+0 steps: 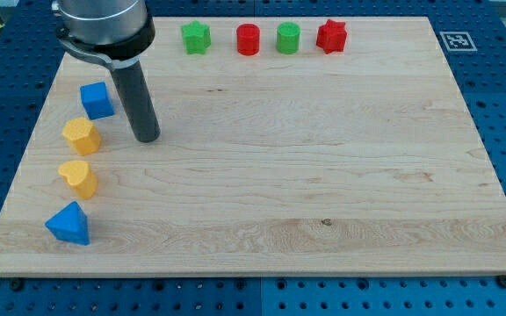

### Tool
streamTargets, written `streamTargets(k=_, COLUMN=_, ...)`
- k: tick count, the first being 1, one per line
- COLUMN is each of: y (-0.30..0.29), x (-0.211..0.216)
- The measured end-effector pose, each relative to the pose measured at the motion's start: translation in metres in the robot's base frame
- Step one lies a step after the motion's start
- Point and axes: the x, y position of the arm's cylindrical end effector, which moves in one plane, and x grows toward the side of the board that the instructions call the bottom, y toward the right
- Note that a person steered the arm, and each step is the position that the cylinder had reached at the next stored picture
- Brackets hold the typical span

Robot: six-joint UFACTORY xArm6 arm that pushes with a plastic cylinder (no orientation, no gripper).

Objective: Point at the blue cube

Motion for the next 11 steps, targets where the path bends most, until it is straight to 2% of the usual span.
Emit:
streamTargets(k=2, y=0.006, x=-0.012)
streamTargets(k=4, y=0.021, x=-0.07)
streamTargets(k=5, y=0.008, x=-0.096)
streamTargets(k=6, y=-0.033, x=-0.116)
streamTargets(k=7, y=-0.104, x=-0.116)
streamTargets(k=8, y=-0.133, x=-0.095)
streamTargets(k=9, y=-0.133, x=-0.072)
streamTargets(k=11, y=-0.117, x=-0.068)
